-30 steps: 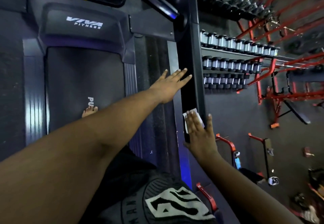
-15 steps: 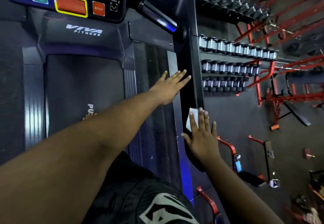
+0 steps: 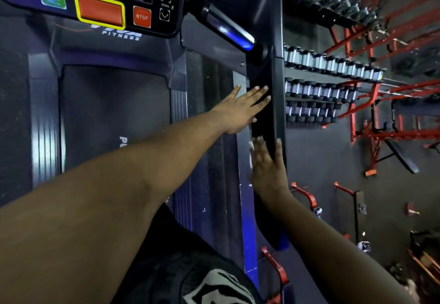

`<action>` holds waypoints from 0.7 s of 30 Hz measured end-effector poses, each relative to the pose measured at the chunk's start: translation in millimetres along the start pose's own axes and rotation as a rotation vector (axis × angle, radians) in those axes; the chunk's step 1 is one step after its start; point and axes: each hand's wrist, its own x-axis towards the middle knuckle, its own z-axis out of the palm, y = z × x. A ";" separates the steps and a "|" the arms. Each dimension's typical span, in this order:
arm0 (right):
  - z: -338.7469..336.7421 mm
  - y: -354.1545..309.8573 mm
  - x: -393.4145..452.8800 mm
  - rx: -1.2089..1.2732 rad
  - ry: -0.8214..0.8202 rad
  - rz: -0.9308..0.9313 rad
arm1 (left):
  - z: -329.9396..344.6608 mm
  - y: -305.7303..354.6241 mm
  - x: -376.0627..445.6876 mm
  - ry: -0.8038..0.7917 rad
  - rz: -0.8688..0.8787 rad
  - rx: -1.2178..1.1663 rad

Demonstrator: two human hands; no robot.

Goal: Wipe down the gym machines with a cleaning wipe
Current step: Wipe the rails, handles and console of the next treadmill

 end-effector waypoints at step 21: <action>-10.4 46.3 43.8 0.558 0.249 0.273 | -75.0 -50.1 38.8 0.081 0.015 0.441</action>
